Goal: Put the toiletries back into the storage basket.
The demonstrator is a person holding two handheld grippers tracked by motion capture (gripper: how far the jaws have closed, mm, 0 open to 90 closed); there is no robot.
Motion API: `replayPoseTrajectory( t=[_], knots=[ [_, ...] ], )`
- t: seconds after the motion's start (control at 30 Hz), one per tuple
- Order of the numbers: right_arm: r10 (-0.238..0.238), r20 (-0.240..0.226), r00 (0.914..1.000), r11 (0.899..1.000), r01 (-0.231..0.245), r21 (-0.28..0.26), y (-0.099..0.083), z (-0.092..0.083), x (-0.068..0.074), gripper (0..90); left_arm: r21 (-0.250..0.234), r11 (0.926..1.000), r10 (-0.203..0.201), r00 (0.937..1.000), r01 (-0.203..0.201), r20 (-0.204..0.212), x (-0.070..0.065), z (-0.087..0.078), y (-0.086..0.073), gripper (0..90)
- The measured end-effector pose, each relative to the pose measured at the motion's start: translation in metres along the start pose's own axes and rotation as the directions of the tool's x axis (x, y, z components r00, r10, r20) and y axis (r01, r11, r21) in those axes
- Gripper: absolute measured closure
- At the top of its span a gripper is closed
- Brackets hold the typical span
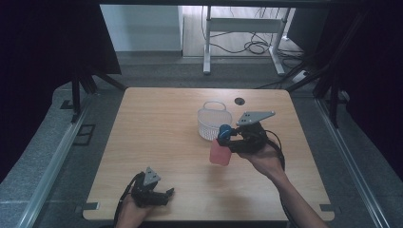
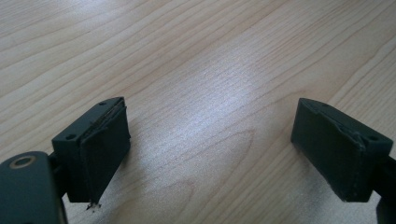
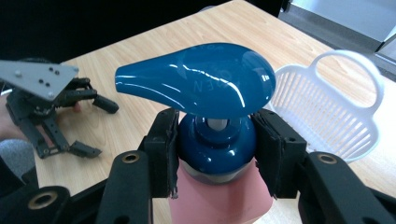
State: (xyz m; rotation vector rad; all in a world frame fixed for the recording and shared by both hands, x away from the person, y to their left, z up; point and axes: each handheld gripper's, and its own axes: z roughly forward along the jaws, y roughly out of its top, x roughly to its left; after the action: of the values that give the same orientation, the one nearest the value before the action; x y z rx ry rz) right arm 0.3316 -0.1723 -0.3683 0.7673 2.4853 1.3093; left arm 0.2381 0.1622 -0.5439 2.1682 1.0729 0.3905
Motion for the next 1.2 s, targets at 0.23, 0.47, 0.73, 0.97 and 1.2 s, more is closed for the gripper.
replayPoseTrajectory(
  t=[0.23,0.47,0.73,0.97,1.2],
  knots=[
    [0.019,-0.006,0.9998,1.000,-0.019,-0.015,0.010,-0.003,-0.008,52.6,0.000,1.0000,0.000,1.0000,0.000,0.000,0.000,0.000,0.000,11.1],
    [0.020,0.013,0.9997,1.000,-0.020,-0.021,0.021,-0.004,-0.015,52.7,0.002,1.0000,0.002,1.0000,-0.002,0.000,0.000,0.000,0.000,11.1],
    [0.015,0.029,0.9995,0.999,-0.015,-0.033,0.035,-0.005,-0.022,52.7,0.001,1.0000,0.002,1.0000,-0.002,0.000,0.000,0.000,0.000,11.1],
    [0.022,0.050,0.9985,0.998,-0.020,-0.055,0.052,-0.005,-0.032,52.7,0.000,1.0000,0.001,1.0000,-0.001,0.001,0.000,0.000,0.000,11.1],
    [0.020,0.073,0.9971,0.998,-0.016,-0.058,0.062,-0.001,-0.038,52.7,-0.001,1.0000,0.001,1.0000,-0.001,0.000,0.000,0.000,0.000,11.1]
  ],
)
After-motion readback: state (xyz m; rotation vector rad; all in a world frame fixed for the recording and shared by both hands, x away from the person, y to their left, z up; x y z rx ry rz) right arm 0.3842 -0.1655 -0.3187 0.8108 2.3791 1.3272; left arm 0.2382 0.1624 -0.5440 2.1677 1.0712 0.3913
